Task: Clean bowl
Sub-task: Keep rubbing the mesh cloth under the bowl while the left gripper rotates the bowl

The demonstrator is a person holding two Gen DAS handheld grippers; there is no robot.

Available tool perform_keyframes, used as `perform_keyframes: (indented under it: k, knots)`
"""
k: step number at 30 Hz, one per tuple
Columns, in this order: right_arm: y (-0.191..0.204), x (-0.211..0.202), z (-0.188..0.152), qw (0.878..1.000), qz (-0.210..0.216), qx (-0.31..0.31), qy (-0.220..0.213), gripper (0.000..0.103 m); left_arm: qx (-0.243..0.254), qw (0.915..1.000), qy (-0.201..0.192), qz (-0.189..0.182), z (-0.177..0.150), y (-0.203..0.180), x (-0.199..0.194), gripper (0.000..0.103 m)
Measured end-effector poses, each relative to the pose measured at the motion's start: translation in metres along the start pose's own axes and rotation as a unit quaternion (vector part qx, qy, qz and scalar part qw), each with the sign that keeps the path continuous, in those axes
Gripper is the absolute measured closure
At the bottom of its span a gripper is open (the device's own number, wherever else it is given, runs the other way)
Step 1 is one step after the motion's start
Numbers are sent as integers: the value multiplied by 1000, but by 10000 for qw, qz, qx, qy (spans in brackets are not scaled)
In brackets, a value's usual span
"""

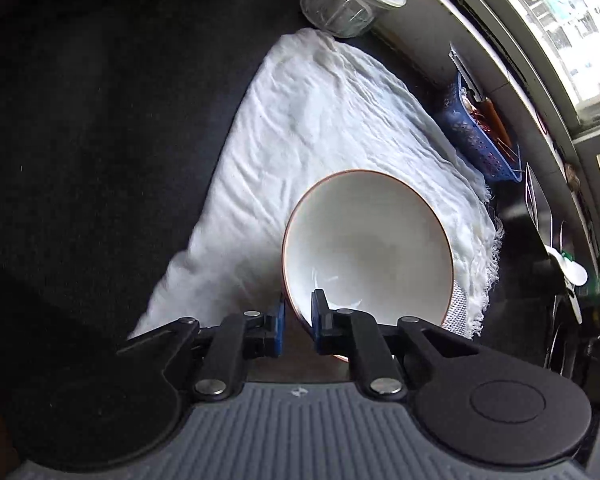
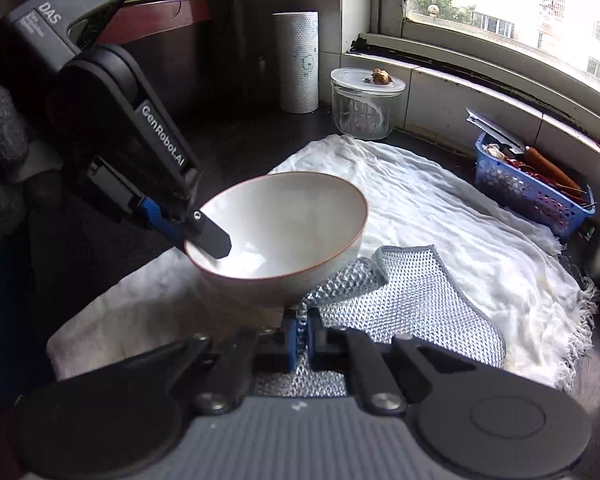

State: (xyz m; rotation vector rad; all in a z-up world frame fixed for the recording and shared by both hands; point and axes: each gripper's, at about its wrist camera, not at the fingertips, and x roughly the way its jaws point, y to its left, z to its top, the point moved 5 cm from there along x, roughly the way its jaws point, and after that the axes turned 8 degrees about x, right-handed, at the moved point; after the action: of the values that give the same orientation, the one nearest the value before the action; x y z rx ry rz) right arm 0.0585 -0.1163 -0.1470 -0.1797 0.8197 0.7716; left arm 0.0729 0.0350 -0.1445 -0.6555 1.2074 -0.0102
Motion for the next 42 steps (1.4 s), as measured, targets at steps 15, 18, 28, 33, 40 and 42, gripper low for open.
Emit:
perform_keyframes:
  k: [15, 18, 28, 33, 40, 42]
  knots:
    - [-16, -7, 6, 9997, -188, 107, -128, 96, 2175, 9730, -311, 709, 38, -4, 6, 75]
    - [-21, -6, 10, 9995, -252, 105, -137, 96, 2160, 9749, -399, 352, 39, -3, 8, 91]
    - [6, -3, -3, 9997, 6, -249, -2, 96, 488, 9987, -107, -134, 10, 15, 4, 91]
    - [17, -1, -8, 9987, 58, -507, 48, 96, -47, 9997, -14, -245, -3, 17, 6, 90]
    - [14, -3, -6, 9989, 69, -470, 11, 96, 651, 9979, -2, 47, 4, 7, 2, 85]
    - [9, -5, -4, 9990, -10, -450, -32, 96, 1025, 9943, -121, 251, 10, 2, -3, 85]
